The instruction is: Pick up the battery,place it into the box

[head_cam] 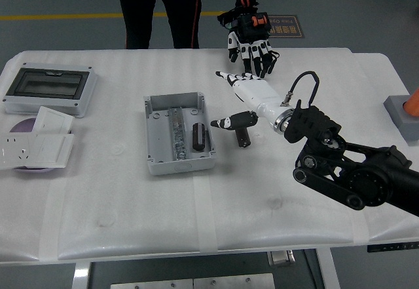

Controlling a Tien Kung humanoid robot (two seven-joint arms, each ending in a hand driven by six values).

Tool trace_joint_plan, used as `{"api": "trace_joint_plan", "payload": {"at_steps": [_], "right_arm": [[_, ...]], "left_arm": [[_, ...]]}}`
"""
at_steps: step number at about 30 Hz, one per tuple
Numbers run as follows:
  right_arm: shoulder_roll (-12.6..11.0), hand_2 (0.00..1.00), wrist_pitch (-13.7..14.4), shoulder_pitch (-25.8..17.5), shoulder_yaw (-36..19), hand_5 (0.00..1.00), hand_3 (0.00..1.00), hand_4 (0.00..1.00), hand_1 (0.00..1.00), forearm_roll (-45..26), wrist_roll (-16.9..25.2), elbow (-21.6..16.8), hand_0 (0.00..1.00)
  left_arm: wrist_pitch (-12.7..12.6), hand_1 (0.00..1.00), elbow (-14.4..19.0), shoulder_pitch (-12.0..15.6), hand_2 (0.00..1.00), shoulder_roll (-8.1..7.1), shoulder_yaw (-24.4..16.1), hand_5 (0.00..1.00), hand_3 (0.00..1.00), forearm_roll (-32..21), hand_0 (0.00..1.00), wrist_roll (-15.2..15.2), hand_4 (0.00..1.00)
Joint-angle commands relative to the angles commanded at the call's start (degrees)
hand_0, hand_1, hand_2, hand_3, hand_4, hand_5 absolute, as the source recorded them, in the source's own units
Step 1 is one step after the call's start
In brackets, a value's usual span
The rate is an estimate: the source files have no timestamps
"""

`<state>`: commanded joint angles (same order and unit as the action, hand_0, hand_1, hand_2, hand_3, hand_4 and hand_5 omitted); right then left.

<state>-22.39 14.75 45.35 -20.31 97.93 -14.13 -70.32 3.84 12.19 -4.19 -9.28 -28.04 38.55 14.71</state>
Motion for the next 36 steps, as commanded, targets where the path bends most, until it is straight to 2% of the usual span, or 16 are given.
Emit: {"api": "trace_joint_plan", "payload": {"at_steps": [4,7,9,23,36], "right_arm": [[-1.63,0.892,-0.68,0.11,3.28,0.487,0.998,0.951,0.878,-0.75,0.26,0.71,0.937],[-2.05,0.892,-0.99,0.32,5.64,0.487,0.998,0.951,0.878,-1.38,0.61,1.49,0.937],[-2.06,0.870,-1.17,0.63,7.25,0.481,0.997,0.945,0.848,-1.76,0.86,2.43,0.901],[0.45,0.832,-1.72,4.46,14.10,0.476,0.973,0.936,0.813,-3.51,1.95,9.54,0.853],[1.21,0.787,-1.53,5.79,18.04,0.489,0.936,0.911,0.775,-3.98,2.04,10.15,0.805]], "left_arm": [[0.01,0.651,0.00,-0.04,0.569,0.05,0.17,0.458,0.483,-0.19,0.596,-0.06,0.422],[0.06,0.651,0.02,-0.02,0.569,0.08,0.14,0.458,0.483,-0.13,0.596,0.00,0.422],[0.10,0.650,0.04,-0.04,0.567,0.08,0.10,0.452,0.482,-0.05,0.596,0.04,0.419],[0.10,0.650,0.06,-0.26,0.565,0.05,-0.06,0.445,0.480,0.08,0.596,-0.02,0.417],[-0.07,0.650,0.05,-0.39,0.563,-0.09,0.29,0.444,0.480,-0.57,0.596,-0.30,0.416]]}}
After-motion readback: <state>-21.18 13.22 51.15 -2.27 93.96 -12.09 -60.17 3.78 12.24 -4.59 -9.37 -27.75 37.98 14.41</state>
